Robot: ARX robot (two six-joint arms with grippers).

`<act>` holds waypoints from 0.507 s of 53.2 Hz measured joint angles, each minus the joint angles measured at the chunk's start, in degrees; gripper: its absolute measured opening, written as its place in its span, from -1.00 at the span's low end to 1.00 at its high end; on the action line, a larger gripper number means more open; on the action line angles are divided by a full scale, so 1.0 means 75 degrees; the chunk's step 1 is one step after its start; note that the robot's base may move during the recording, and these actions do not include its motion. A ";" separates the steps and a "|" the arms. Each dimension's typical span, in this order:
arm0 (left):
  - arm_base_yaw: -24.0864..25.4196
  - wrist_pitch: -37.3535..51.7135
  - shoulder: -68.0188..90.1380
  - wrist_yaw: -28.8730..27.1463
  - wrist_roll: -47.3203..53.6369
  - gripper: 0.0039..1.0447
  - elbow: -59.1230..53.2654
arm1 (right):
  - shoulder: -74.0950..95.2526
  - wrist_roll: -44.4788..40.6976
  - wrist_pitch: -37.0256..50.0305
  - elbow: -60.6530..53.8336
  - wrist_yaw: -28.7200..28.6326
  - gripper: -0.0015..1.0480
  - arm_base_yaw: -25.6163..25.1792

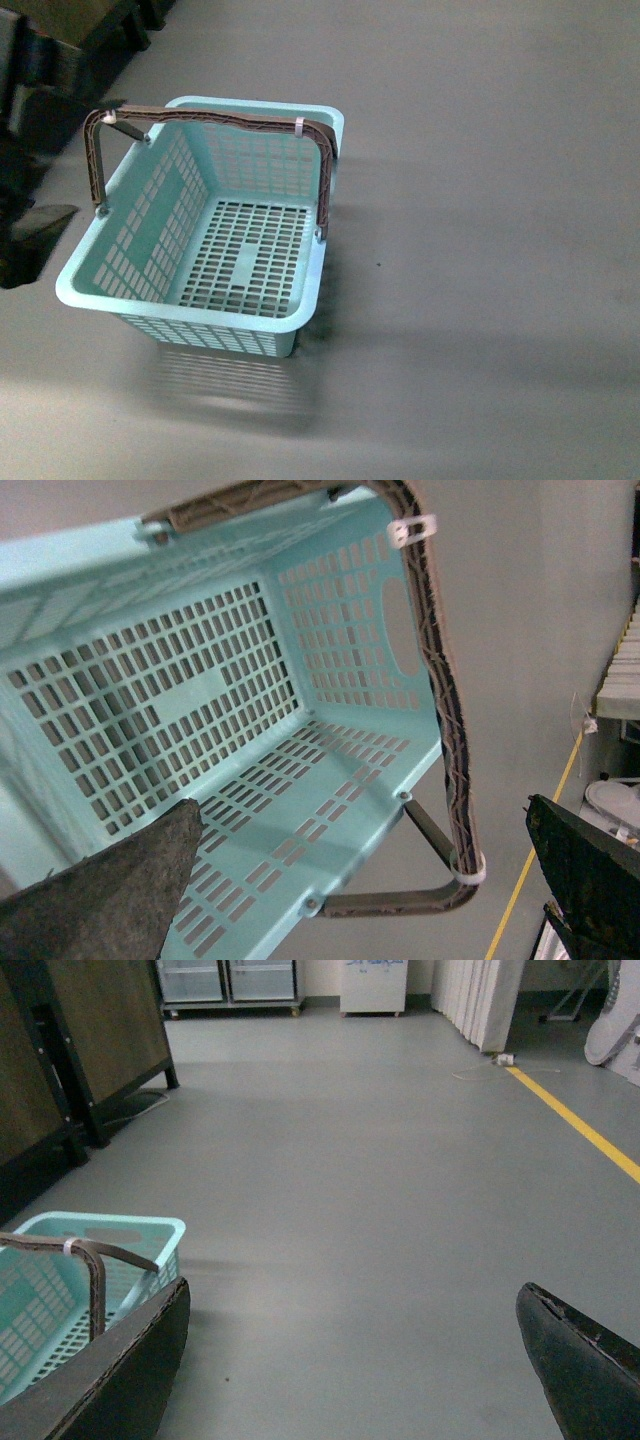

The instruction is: Pick lemon and mango into basket

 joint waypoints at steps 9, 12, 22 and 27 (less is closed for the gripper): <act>-0.0143 -0.0157 0.1655 -0.0198 -0.0667 0.87 0.1786 | 0.0000 0.0000 0.0000 0.0000 0.0000 0.83 0.0000; -0.0140 -0.0207 0.1996 -0.0239 -0.0857 0.87 0.2279 | 0.0000 0.0000 0.0000 0.0000 0.0000 0.83 0.0000; -0.0122 -0.0595 0.2891 -0.0233 -0.1040 0.87 0.3806 | 0.0000 0.0000 0.0000 0.0003 0.0000 0.83 0.0000; -0.0128 -0.0930 0.3375 -0.0195 -0.1052 0.87 0.4572 | 0.0000 0.0000 0.0000 0.0000 0.0000 0.83 0.0000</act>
